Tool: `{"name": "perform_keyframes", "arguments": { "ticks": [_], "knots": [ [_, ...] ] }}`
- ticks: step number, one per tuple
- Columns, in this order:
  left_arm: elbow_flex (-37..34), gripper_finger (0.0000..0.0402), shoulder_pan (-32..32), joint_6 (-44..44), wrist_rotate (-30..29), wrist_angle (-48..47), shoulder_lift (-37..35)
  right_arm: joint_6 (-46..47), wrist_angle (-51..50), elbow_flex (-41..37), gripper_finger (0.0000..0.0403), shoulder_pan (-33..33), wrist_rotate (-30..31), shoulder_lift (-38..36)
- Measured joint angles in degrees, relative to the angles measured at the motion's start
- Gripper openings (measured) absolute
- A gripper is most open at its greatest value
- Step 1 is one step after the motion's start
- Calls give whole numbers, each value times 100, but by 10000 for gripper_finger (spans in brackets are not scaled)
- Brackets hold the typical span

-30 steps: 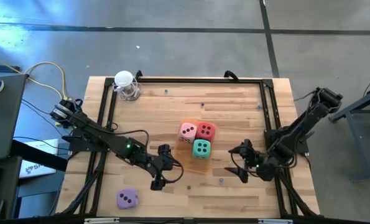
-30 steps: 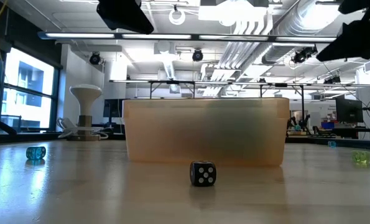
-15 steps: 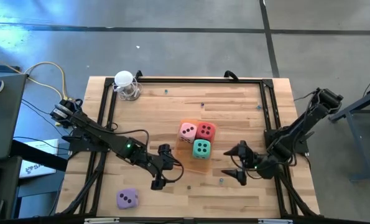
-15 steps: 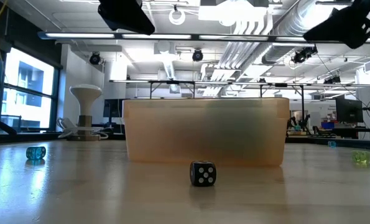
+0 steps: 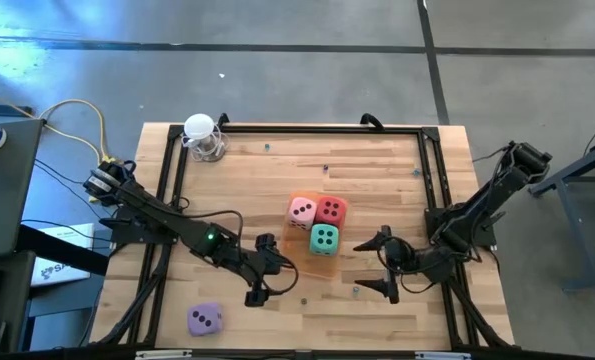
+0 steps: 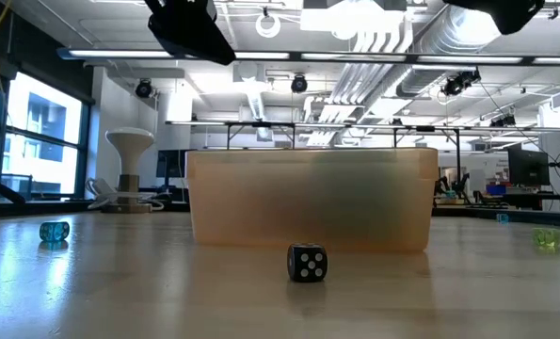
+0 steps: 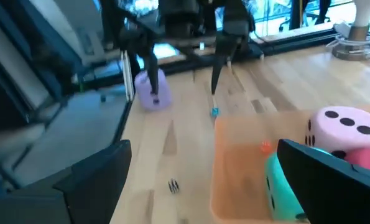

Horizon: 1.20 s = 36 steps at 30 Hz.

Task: Pick & Place Dice
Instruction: Put the small green die into the orange bin

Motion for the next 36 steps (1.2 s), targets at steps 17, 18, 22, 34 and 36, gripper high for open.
{"name": "perform_keyframes", "arguments": {
  "ticks": [17, 18, 22, 34, 36],
  "knots": [
    [2, 399, -341, -514, -75, 742, 475, 2971, -3602, -4, 327, 5, -1313, 2],
    [3, 399, -343, -516, -65, 925, 539, 3189, -3776, -4, 324, 6, -1367, 2],
    [-1, 399, -340, -436, -96, 1318, 733, 3757, -4256, -4, 318, 6, -1423, 52],
    [1, 399, -293, 453, -366, 1880, 891, 4244, -4071, -4, 315, 69, -1096, 1251],
    [-1, 399, -309, 494, -365, 1764, 832, 4612, -4024, -4, 315, 18, -1111, 1487]
  ]
}}
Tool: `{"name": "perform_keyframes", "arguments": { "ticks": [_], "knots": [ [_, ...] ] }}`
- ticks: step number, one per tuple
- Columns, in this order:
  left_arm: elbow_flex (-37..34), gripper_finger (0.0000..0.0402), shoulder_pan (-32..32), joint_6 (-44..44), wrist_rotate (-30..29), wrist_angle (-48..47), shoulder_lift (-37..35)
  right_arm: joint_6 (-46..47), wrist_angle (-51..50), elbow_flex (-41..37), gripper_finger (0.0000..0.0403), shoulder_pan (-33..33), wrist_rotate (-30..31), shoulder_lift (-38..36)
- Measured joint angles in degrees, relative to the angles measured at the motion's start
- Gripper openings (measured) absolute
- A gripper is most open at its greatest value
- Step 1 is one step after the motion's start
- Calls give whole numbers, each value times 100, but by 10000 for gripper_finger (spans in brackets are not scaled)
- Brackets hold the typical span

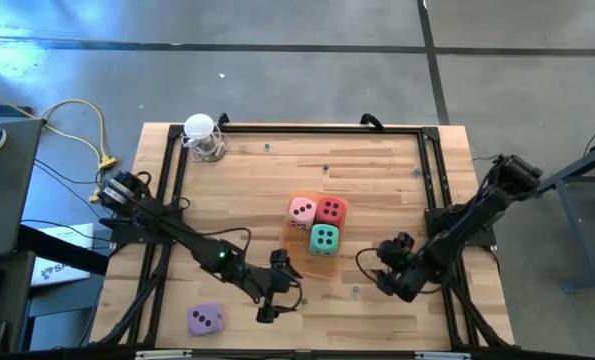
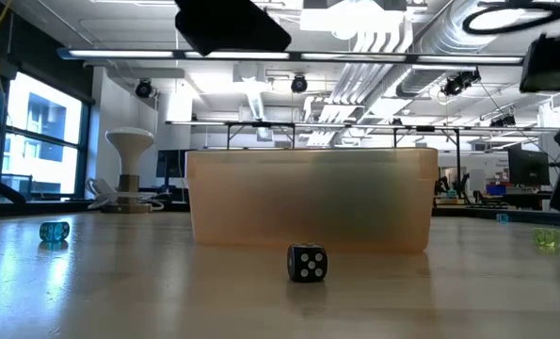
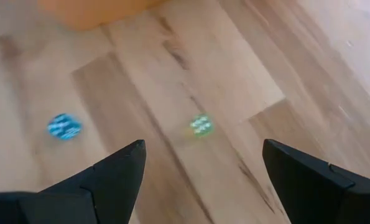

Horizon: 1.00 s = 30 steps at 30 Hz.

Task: Pick & Place Dice
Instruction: Put the small green die into the orange bin

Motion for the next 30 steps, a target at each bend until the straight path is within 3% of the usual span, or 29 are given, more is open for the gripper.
{"name": "perform_keyframes", "arguments": {
  "ticks": [13, 20, 30],
  "knots": [
    [3, 399, 137, 664, 27, 1, -36, 836, 911, 15, 315, -57, 307, 1104],
    [3, 399, -38, 557, 49, 1, -36, 1620, 1028, 13, 315, -71, 485, 1176],
    [3, 399, -361, 354, 50, 30, -36, 1641, 1026, 9, 315, -71, 496, 1184]
  ]
}}
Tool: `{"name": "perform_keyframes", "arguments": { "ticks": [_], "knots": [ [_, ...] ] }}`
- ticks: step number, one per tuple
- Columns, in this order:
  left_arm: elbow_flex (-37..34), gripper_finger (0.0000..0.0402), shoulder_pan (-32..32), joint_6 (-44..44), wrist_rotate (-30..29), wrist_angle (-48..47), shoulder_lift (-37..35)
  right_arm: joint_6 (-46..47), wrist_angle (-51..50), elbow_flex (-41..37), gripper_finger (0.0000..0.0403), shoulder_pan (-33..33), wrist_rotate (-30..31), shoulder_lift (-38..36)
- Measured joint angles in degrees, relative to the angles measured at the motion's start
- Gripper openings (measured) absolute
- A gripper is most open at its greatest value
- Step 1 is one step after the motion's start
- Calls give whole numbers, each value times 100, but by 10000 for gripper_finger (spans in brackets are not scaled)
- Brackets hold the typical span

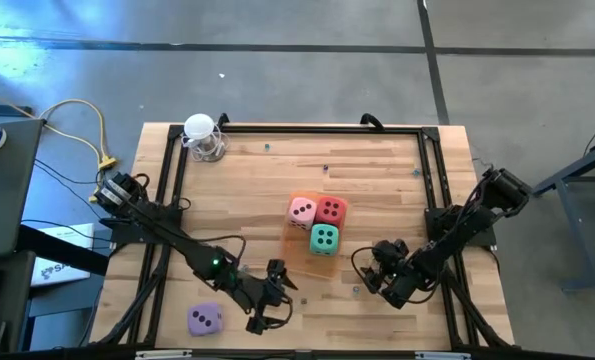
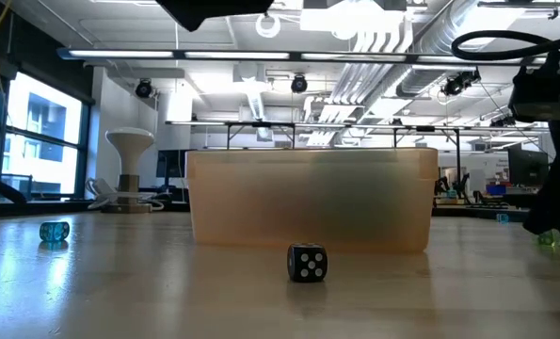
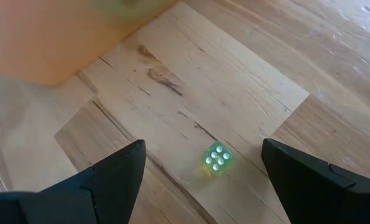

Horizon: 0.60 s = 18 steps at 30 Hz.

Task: Pick & Place Dice
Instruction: Put the small green die into the orange bin

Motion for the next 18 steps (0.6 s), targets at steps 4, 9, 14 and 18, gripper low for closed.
{"name": "perform_keyframes", "arguments": {
  "ticks": [4, 9, 14, 18],
  "knots": [
    [0, 399, -65, -18, -6, 41, 4, -55, -14, 0, 314, 0, 0, 2],
    [0, 399, -125, -145, -7, 398, 124, -68, -75, 0, 295, 0, -2, 8],
    [-4, 399, -186, -10, -168, 680, 290, -114, -105, -7, 270, 0, -6, 9],
    [-2, 399, -219, -40, -568, 738, 331, -136, -131, -7, 255, 0, -4, 9]
  ]
}}
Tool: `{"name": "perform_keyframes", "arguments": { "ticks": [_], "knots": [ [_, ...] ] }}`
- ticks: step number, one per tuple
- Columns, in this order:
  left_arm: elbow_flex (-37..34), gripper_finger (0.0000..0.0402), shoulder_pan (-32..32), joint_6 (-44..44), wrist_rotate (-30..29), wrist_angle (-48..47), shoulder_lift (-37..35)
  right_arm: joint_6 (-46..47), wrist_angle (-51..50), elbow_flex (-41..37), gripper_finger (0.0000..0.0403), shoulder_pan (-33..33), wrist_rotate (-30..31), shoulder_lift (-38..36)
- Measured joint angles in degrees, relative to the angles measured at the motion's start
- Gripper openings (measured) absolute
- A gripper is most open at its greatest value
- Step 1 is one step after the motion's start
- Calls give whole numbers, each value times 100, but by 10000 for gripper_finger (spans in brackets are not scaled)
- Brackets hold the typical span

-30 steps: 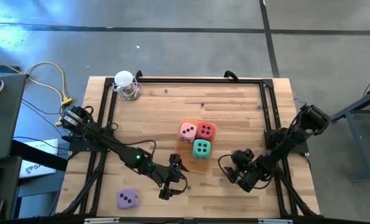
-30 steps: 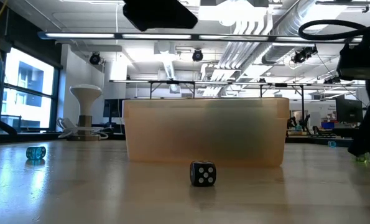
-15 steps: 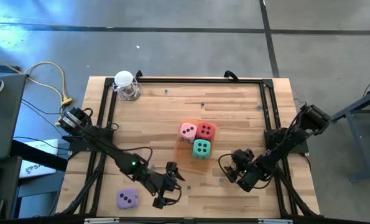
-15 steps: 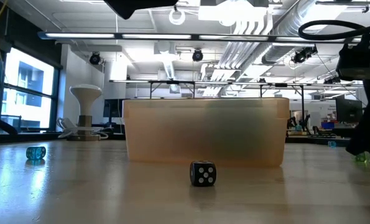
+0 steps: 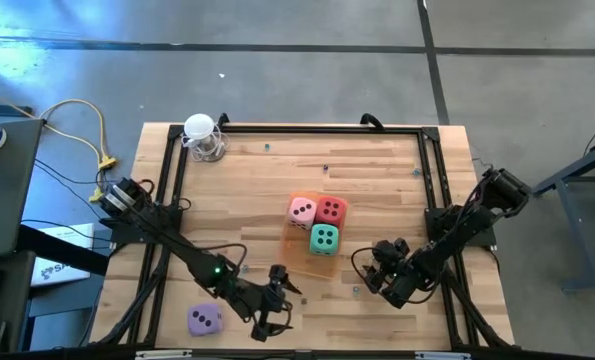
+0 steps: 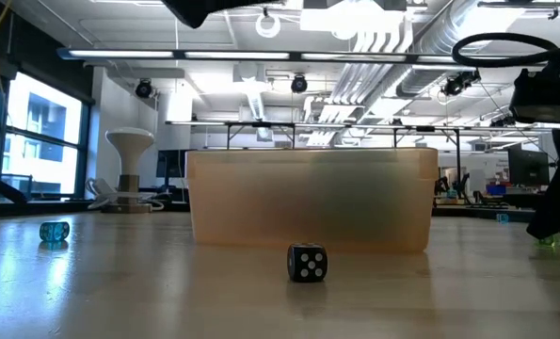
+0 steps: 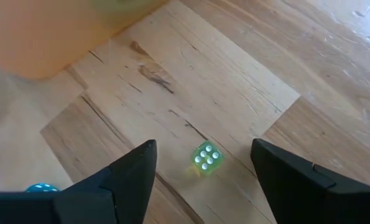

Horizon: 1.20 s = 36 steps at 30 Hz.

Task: Pick & Place Dice
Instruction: Put the small green die into the orange bin

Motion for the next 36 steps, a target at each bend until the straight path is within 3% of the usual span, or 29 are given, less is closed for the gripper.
{"name": "perform_keyframes", "arguments": {
  "ticks": [5, 25, 36],
  "knots": [
    [0, 399, -2, 4, -256, 154, 88, -2, -5, -1, 247, 0, 12, 2],
    [0, 399, 4, 94, -220, 261, 242, 9, -29, 0, 245, -2, -26, 2],
    [0, 399, 7, 98, -220, 261, 239, 7, -143, -7, 174, -4, -67, 4]
  ]
}}
